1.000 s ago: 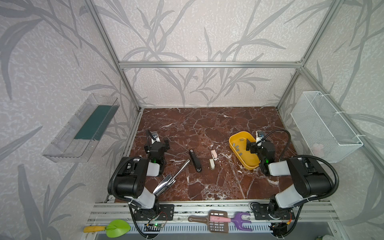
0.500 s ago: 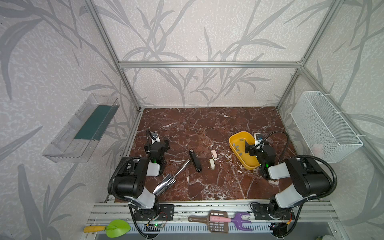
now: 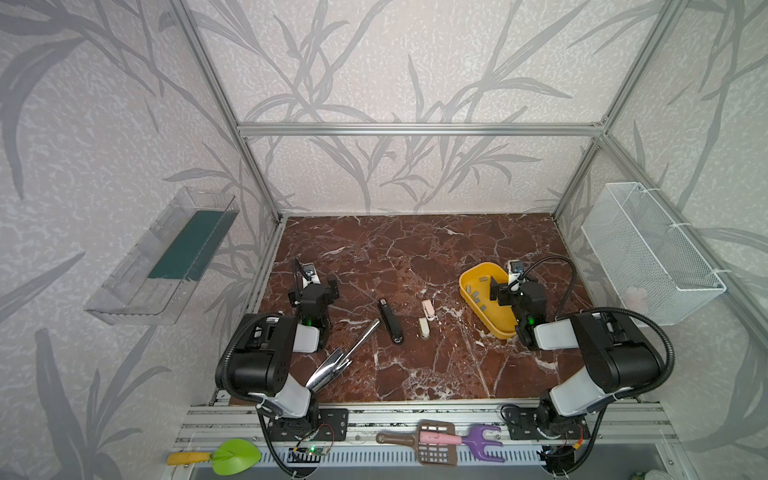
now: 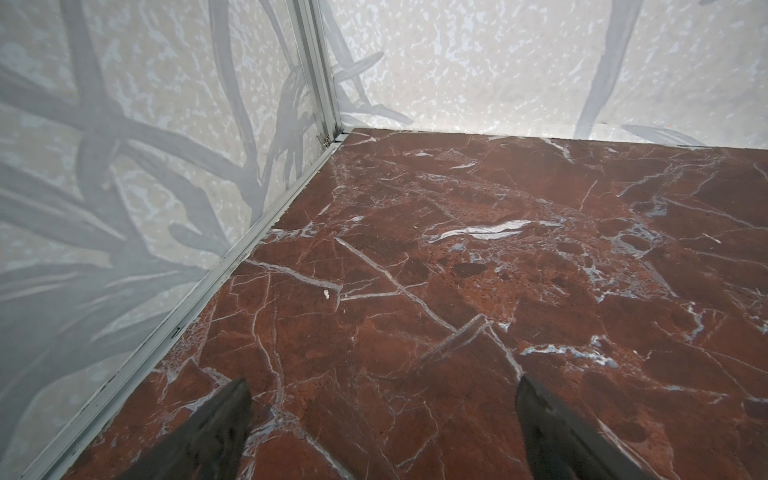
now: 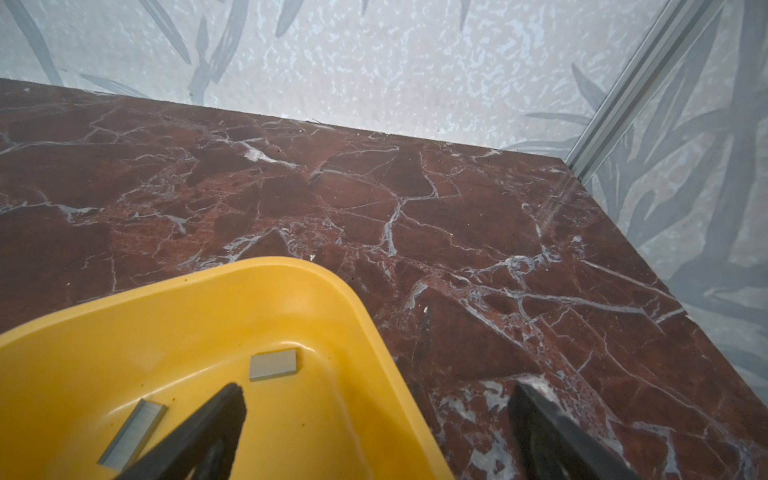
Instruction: Load the staples into the stapler
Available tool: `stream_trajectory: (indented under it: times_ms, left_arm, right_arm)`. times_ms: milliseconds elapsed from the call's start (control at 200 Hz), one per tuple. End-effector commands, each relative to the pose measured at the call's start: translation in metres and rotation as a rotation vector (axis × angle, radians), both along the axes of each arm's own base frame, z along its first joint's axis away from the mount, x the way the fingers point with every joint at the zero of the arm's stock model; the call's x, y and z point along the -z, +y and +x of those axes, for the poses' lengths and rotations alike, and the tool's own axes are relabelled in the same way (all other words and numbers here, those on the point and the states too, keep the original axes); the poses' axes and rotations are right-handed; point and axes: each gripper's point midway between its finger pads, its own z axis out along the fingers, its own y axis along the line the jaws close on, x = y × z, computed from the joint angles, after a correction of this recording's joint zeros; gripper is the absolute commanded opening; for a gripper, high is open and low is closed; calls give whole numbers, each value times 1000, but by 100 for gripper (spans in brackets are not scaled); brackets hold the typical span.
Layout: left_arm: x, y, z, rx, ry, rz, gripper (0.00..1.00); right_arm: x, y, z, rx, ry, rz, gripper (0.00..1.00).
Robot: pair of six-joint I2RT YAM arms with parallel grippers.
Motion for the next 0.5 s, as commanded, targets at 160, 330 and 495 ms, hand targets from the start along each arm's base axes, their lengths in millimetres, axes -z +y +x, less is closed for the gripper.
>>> stream_trajectory:
  times_ms: [160, 330, 495]
  left_arm:
    - [-8, 1, 6, 3, -24, 7, 99]
    - [-7, 1, 6, 3, -23, 6, 99]
    - [-7, 1, 5, 2, -23, 7, 99]
  right_arm:
    - [-5, -2, 2, 7, -10, 13, 99]
    - [-6, -8, 2, 26, -15, 35, 99]
    - [-6, -10, 1, 41, -20, 38, 99]
